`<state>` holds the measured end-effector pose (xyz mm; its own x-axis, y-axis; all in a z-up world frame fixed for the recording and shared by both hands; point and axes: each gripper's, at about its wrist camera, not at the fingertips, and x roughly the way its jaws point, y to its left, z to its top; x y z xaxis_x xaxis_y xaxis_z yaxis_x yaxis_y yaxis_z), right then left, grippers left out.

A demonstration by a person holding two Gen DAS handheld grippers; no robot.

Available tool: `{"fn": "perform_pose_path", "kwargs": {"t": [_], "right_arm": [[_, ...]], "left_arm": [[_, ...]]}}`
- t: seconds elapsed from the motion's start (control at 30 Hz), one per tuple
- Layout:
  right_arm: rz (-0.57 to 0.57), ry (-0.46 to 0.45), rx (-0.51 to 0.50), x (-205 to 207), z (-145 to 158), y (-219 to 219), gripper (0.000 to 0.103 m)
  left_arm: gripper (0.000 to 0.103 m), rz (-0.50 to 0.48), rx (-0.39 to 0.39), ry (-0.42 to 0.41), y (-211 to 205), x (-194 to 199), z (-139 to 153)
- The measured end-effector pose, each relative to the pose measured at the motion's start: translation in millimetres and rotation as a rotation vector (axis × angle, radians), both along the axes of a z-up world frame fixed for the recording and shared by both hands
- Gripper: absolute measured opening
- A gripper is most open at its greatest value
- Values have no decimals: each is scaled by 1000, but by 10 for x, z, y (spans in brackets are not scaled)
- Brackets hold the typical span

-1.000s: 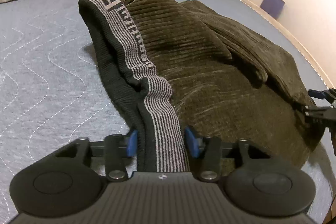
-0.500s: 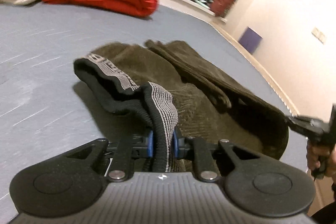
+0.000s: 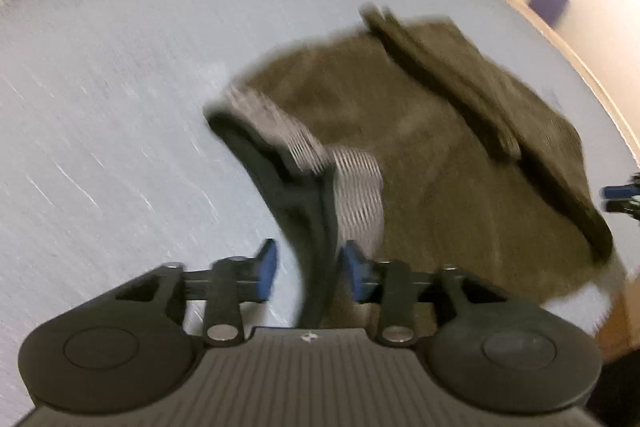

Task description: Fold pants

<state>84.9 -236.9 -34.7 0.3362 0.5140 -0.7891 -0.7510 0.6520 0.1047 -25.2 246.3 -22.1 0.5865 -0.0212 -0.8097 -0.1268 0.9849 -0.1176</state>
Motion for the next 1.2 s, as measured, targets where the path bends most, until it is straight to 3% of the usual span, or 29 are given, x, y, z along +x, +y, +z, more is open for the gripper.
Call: {"fn": "perform_pose_path", "kwargs": {"t": [0.03, 0.07, 0.1, 0.2, 0.27, 0.33, 0.4, 0.43, 0.5, 0.67, 0.77, 0.93, 1.0, 1.1, 1.2], "right_arm": [[-18, -20, 41, 12, 96, -9, 37], [-44, -50, 88, 29, 218, 2, 57], [-70, -78, 119, 70, 312, 18, 69], [-133, -157, 166, 171, 444, 229, 69], [-167, -189, 149, 256, 411, 427, 69], [-180, -206, 112, 354, 324, 644, 67], [-172, -213, 78, 457, 174, 888, 59], [-169, -210, 57, 511, 110, 1002, 55], [-188, -198, 1, 714, -44, 1280, 33], [-218, -181, -48, 982, -324, 1606, 33], [-190, -169, -54, 1026, -396, 1719, 35], [-174, -213, -100, 1036, -445, 1812, 36], [-171, -229, -109, 1026, -456, 1812, 31], [-170, -243, -102, 1001, -416, 1723, 9], [-211, -276, -63, 967, -231, 1498, 7]], "left_arm": [[58, 11, 59, -45, -36, 0, 89], [68, 5, 100, -78, -95, 29, 148], [73, -9, 123, -110, -156, 35, 185], [72, -80, 101, -170, -390, 120, 216], [62, -142, 95, -193, -592, 183, 184], [39, -190, 99, -188, -768, 211, 55], [10, -229, 95, -178, -855, 315, -89], [7, -232, 112, -176, -861, 313, -152], [7, -235, 168, -164, -869, 374, -281], [3, -264, 195, -5, -788, 449, -627], [3, -271, 218, 5, -811, 469, -676], [3, -242, 186, 33, -778, 531, -661], [3, -237, 183, 40, -768, 540, -676], [3, -242, 198, 45, -782, 533, -675], [3, -238, 205, 43, -795, 534, -684]]}}
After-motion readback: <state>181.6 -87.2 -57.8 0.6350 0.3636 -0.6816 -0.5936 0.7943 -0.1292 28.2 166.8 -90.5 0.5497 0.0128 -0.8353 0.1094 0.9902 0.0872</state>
